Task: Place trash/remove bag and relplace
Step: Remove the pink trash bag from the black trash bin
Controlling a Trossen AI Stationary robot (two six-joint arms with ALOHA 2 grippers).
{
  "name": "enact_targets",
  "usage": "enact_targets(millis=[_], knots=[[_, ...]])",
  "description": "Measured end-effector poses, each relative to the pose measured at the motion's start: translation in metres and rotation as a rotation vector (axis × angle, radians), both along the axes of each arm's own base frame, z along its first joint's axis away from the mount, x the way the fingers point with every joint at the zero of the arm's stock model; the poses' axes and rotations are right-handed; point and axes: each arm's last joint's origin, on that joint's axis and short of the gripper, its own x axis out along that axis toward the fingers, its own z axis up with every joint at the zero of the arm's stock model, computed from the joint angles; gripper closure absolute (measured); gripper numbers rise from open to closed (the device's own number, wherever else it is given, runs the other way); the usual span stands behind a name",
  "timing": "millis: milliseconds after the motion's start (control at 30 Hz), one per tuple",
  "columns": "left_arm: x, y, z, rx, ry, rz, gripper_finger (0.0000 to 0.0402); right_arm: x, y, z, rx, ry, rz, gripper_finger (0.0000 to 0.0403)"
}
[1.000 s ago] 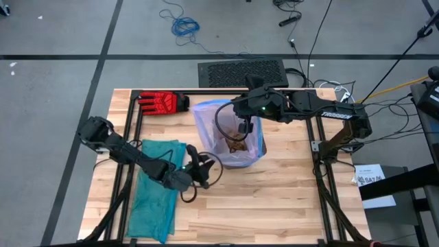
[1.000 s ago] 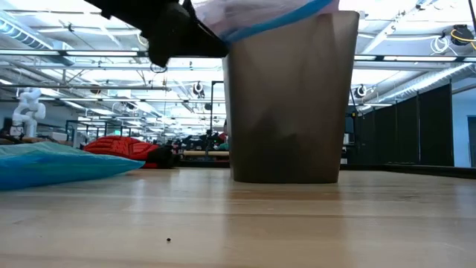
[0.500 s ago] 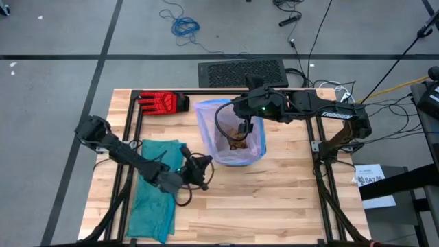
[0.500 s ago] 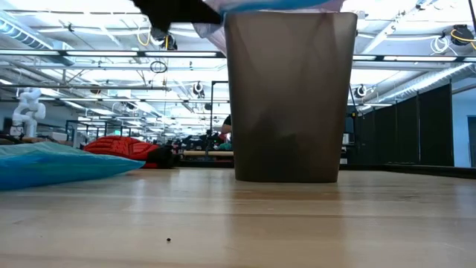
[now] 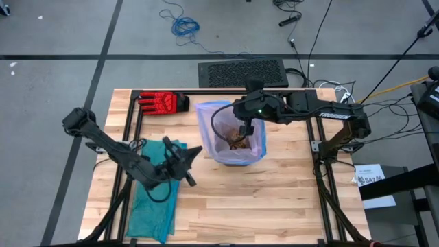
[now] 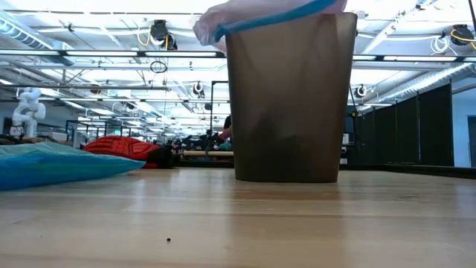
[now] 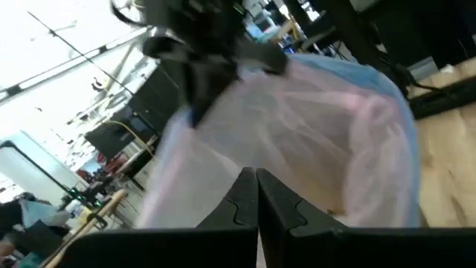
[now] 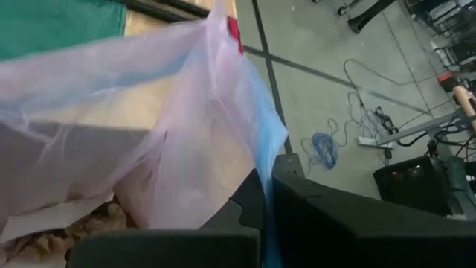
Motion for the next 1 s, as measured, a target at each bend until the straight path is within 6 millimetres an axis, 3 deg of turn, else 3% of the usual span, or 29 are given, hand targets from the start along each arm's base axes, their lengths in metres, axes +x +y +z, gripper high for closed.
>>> enact_targets(millis=[133,267,367,533,700,1000], knots=[[-0.009,0.007,0.015,0.003,-0.021,0.003,0.0401,0.002,-0.002,-0.013,0.001,0.041,-0.007,0.0403],[-0.015,0.005,0.010,-0.066,-0.013,-0.028,0.0401,0.003,-0.005,-0.021,0.002,0.069,-0.015,0.0403],[-0.019,-0.001,-0.009,-0.181,0.043,-0.104,0.0401,0.003,-0.005,-0.021,0.004,0.069,-0.017,0.0403],[-0.029,-0.004,-0.054,-0.562,0.001,-0.163,0.0401,0.003,-0.005,-0.021,0.002,0.072,-0.014,0.0403],[-0.034,-0.001,-0.085,-0.807,-0.228,-0.235,0.0401,0.004,-0.004,-0.020,0.000,0.059,-0.013,0.0403],[-0.036,0.035,-0.131,-1.234,-0.603,-0.508,0.0402,0.005,-0.003,-0.019,-0.019,0.059,0.012,0.0403]])
